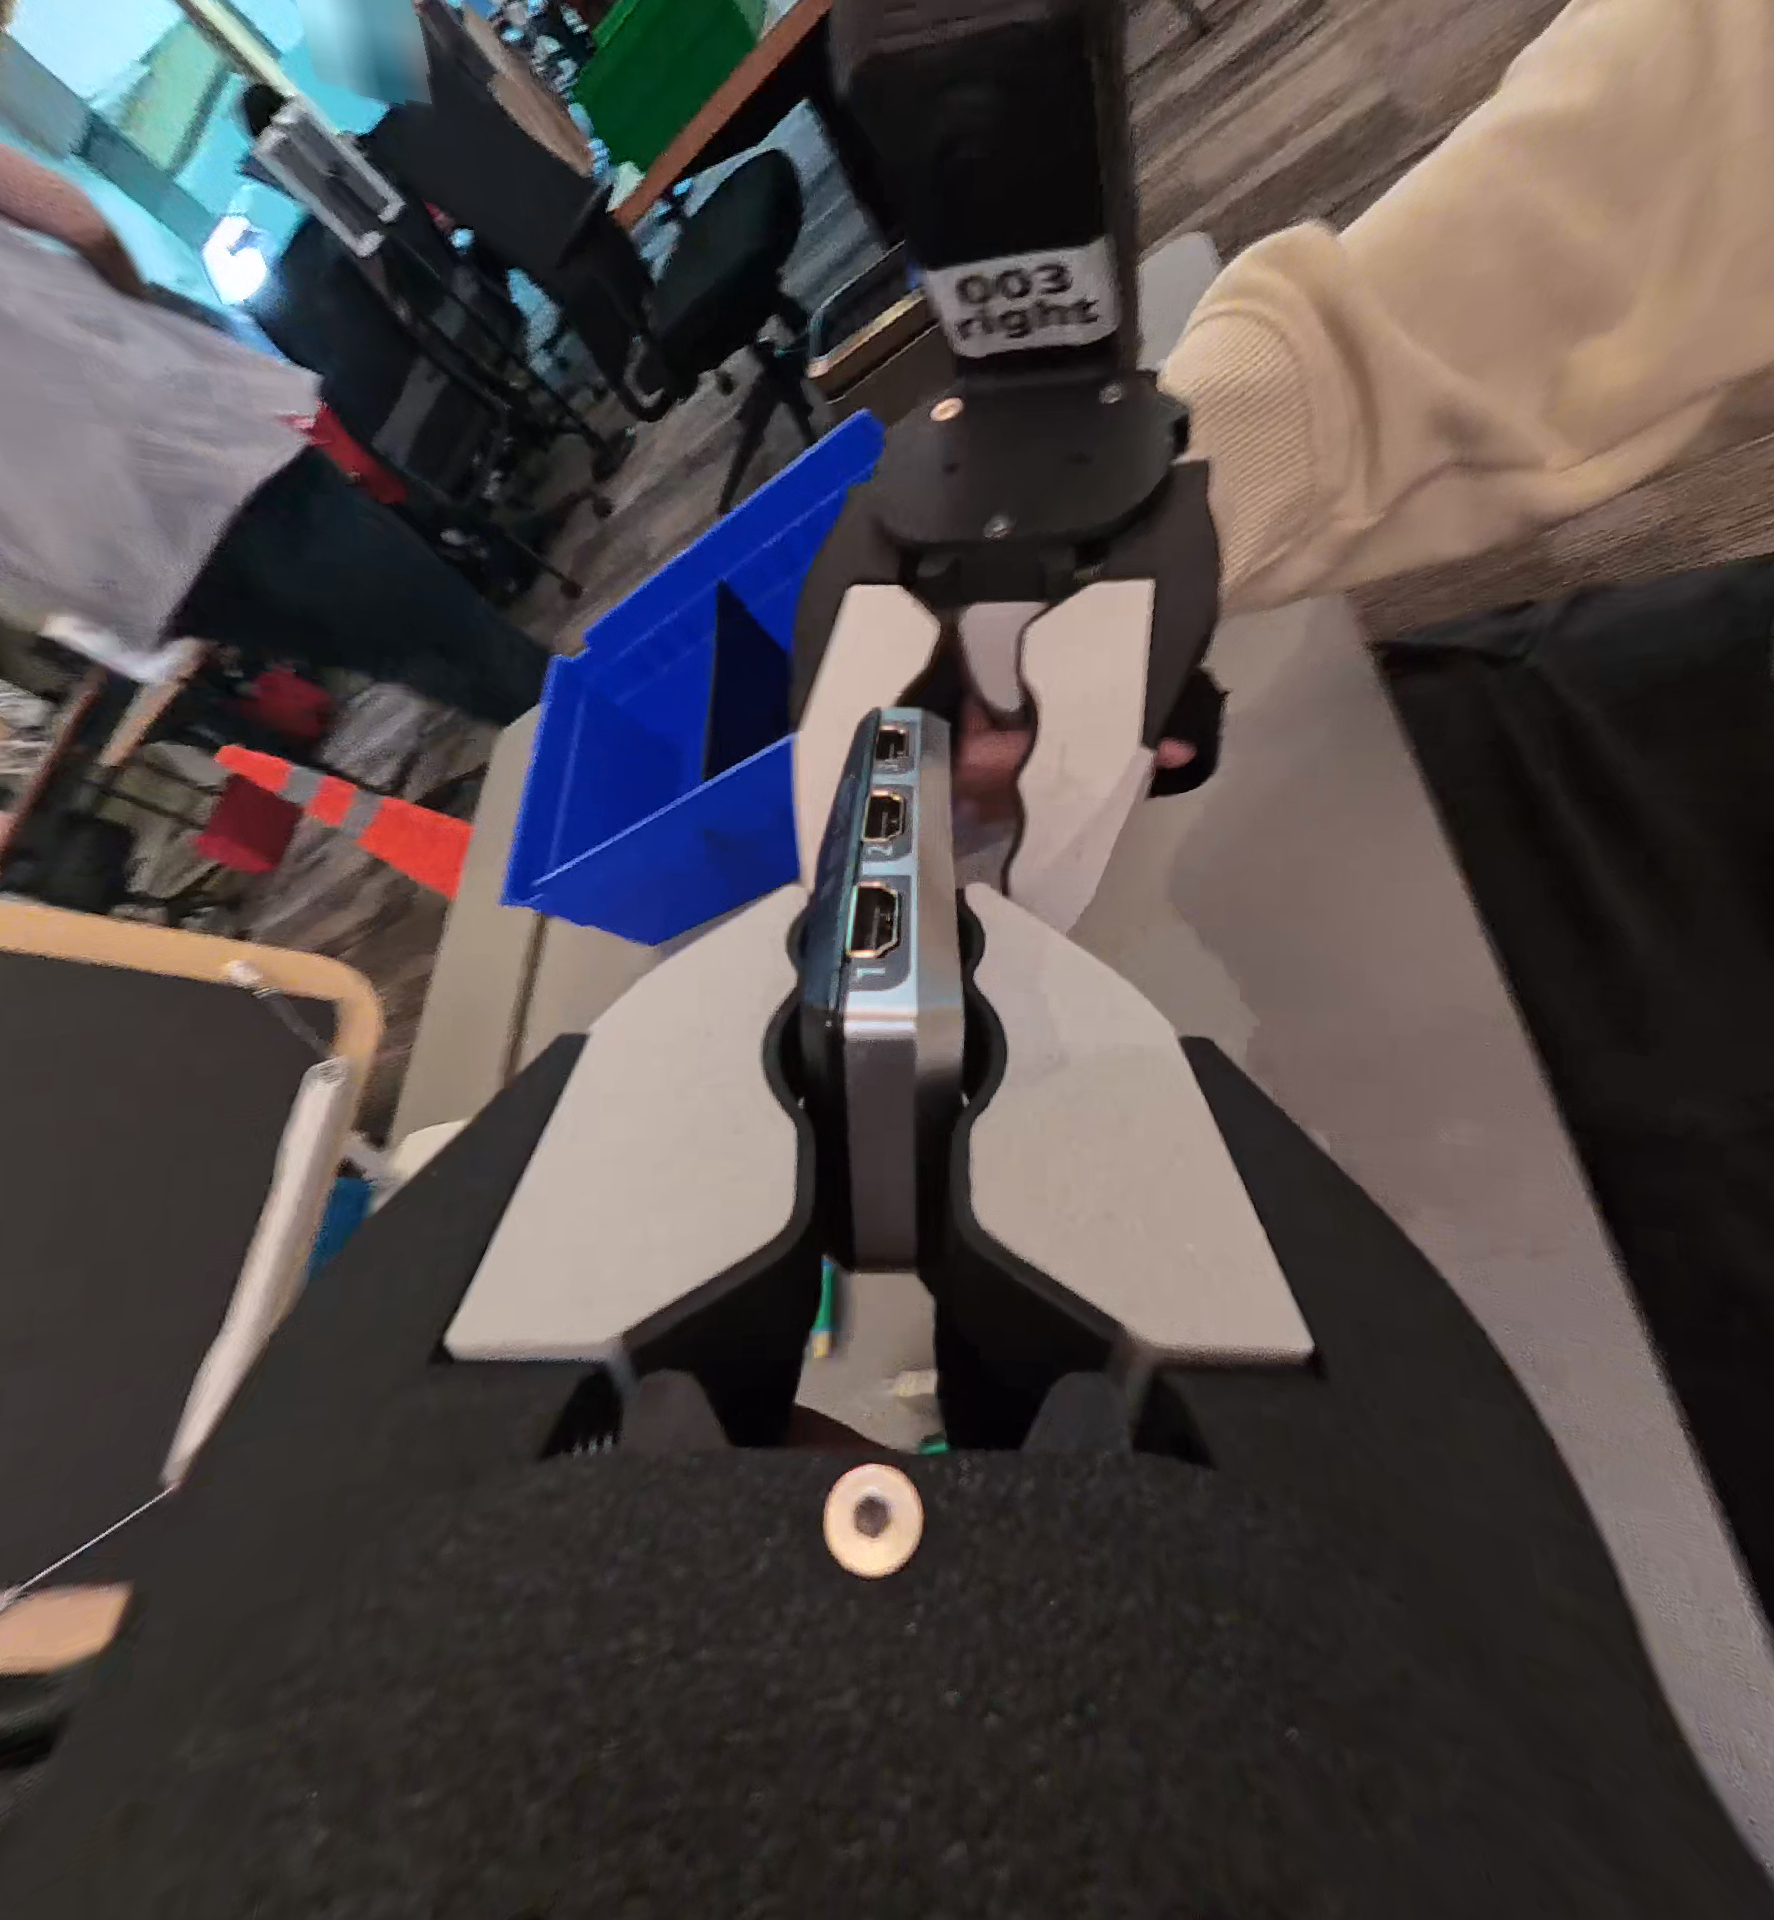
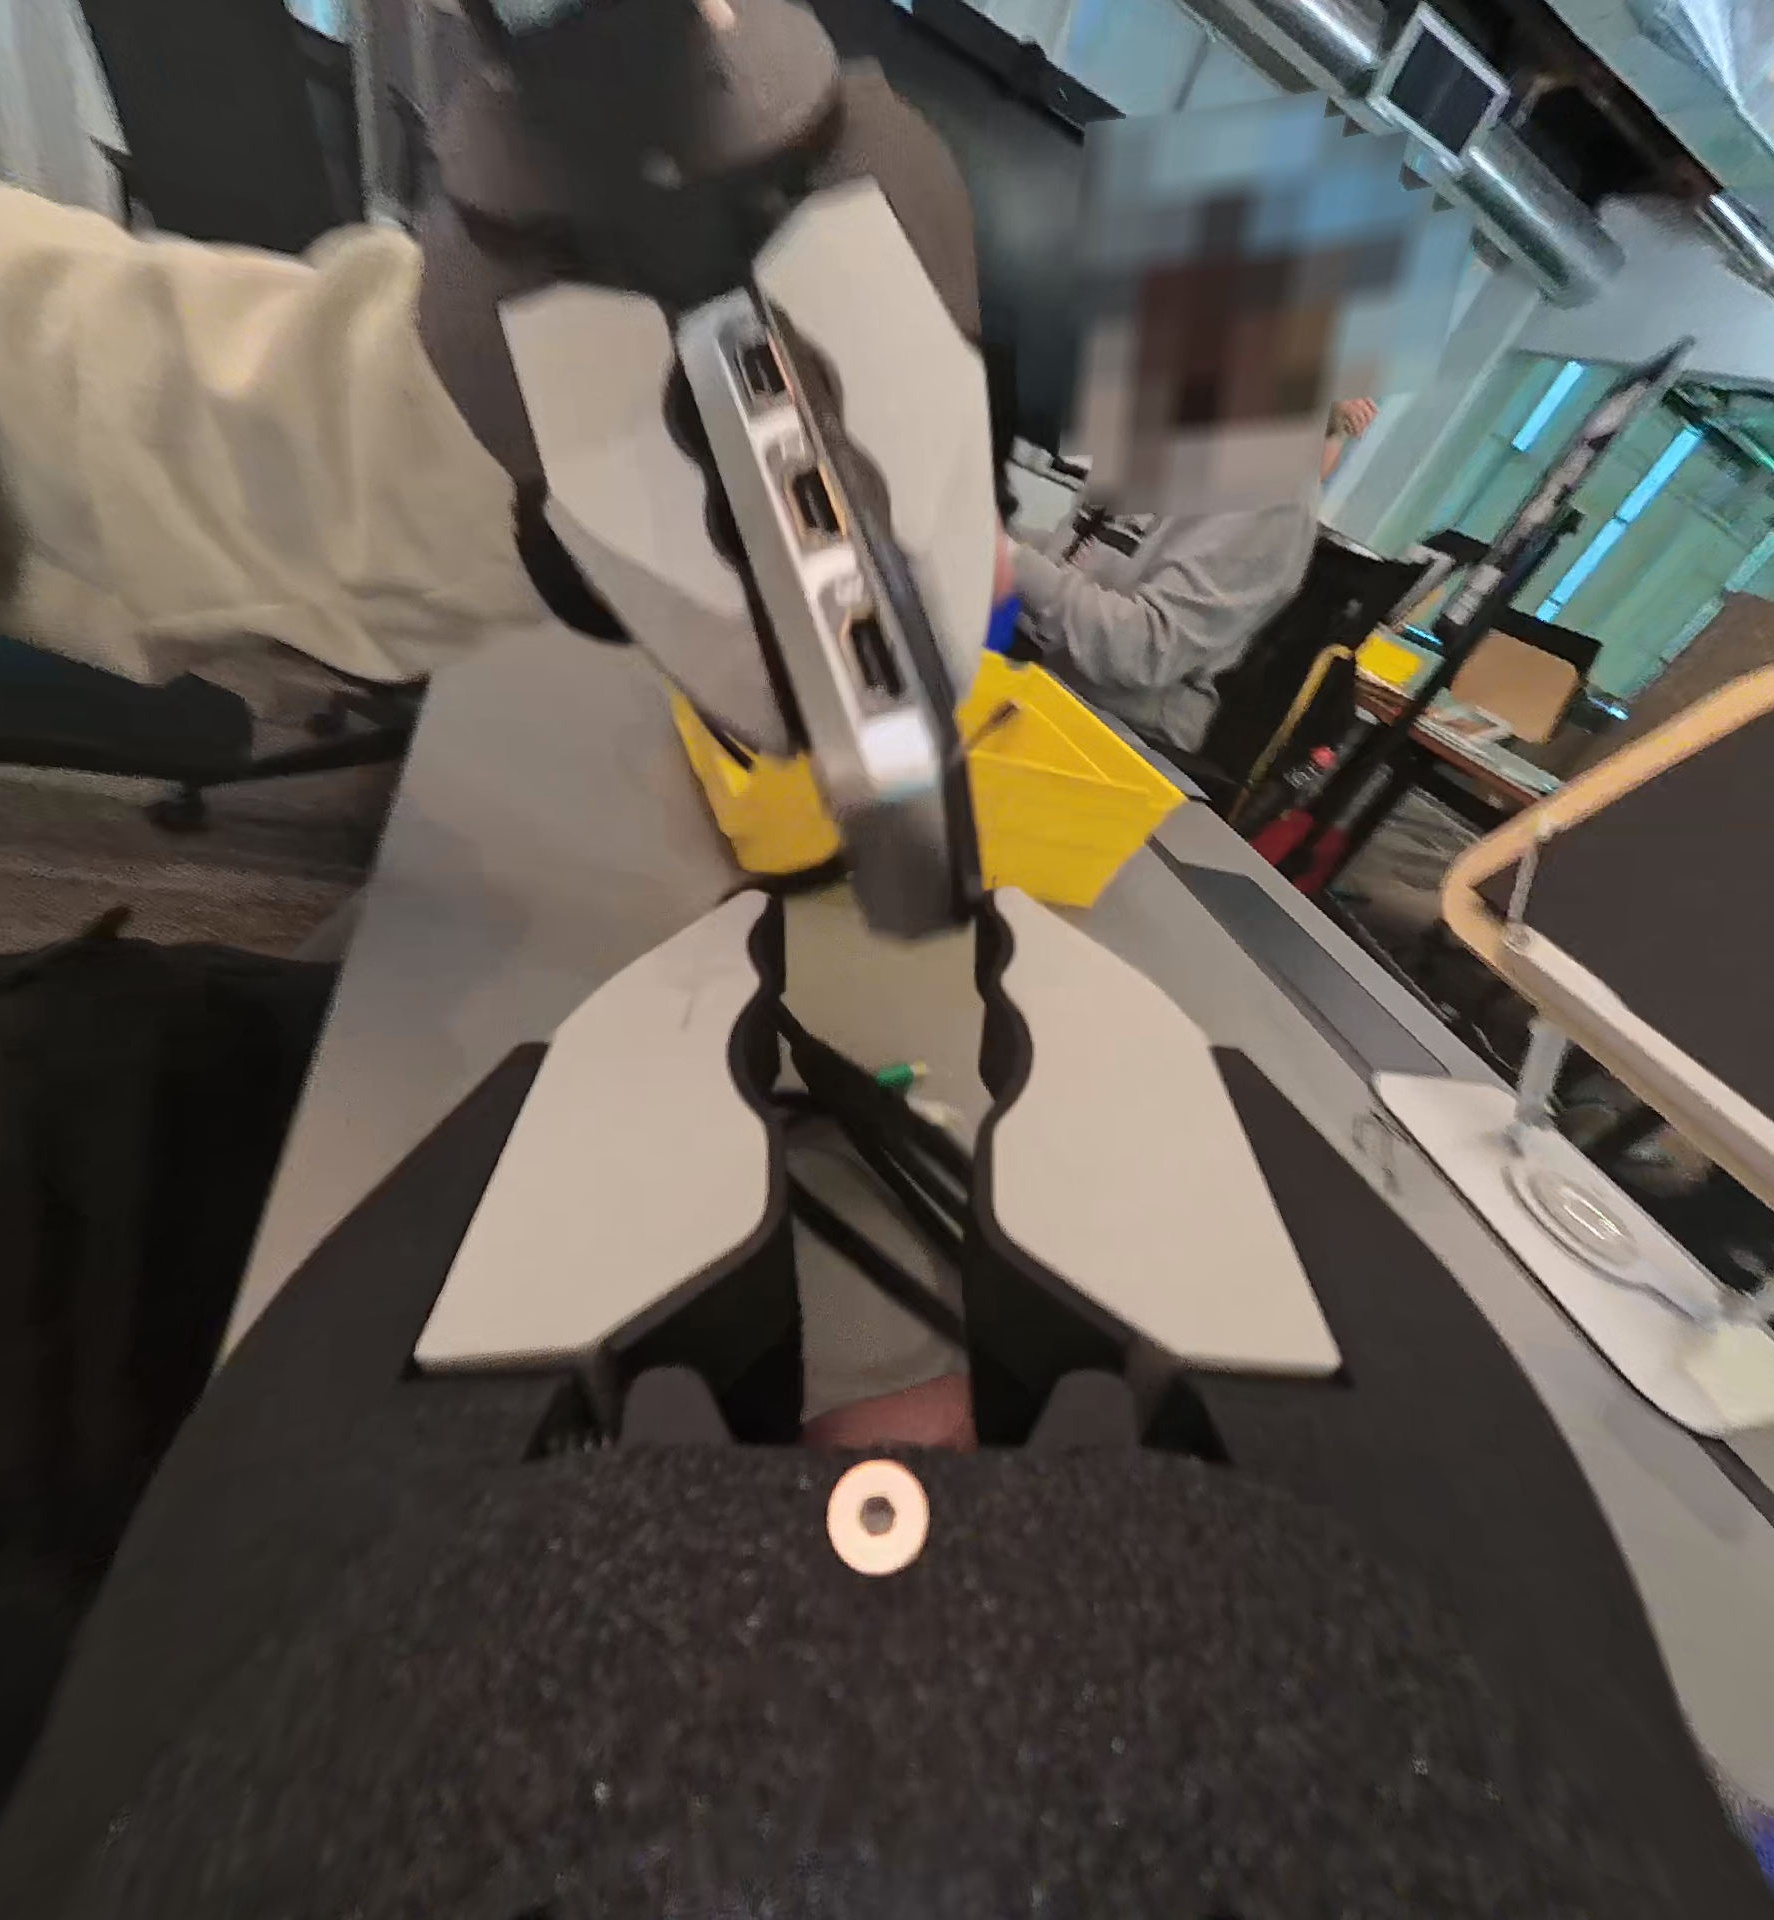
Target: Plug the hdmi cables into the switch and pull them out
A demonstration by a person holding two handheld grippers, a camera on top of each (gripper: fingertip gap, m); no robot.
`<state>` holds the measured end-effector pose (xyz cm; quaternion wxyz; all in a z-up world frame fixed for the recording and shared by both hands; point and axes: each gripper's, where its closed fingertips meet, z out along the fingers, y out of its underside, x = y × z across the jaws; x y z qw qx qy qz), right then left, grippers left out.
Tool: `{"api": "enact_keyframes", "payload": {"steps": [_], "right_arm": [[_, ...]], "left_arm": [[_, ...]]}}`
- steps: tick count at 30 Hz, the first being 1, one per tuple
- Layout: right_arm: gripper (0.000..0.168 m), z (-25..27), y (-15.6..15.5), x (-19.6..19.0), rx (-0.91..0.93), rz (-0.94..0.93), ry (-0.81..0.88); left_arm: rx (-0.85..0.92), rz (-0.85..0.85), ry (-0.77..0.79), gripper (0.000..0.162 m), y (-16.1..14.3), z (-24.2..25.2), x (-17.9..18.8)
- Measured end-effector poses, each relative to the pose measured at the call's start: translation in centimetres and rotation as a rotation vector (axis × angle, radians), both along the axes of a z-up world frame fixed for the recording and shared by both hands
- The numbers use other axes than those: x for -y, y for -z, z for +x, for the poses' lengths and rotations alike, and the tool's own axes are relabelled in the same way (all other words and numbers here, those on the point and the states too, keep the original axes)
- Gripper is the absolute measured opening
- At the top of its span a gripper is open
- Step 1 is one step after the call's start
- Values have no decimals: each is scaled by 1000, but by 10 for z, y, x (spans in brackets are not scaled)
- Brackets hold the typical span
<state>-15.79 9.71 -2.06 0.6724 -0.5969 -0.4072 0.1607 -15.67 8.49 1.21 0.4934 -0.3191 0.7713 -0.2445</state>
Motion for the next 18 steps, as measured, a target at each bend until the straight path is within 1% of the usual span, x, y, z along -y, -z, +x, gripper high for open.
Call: {"api": "enact_keyframes", "payload": {"steps": [1,3,5,7,9,10,11,12,14,16,18], "right_arm": [[33,7,4,-3,21,-5,38],[30,26,10,-11,11,-49,128],[28,47,23,-22,-1,-168,225],[28,62,52,-30,26,-393,310],[44,64,91,-22,91,-677,311],[49,65,105,-20,123,-761,323],[51,65,113,-21,145,-795,339],[50,64,117,-24,153,-783,347],[40,59,115,-32,131,-712,355],[40,49,115,-34,96,-723,345],[43,32,119,-34,70,-744,326]], "left_arm": [[36,57,-62,22,-9,-2,-13],[134,136,-206,22,-38,-11,-44],[247,209,-357,22,-71,-26,-77],[325,333,-526,22,-96,-45,-110],[375,395,-601,22,-108,-57,-126],[382,392,-601,23,-105,-59,-128],[382,387,-587,22,-99,-58,-127],[376,393,-576,22,-89,-56,-125],[345,393,-564,22,-61,-54,-122],[351,308,-545,22,-33,-54,-111],[343,202,-536,23,-1,-56,-96]]}}
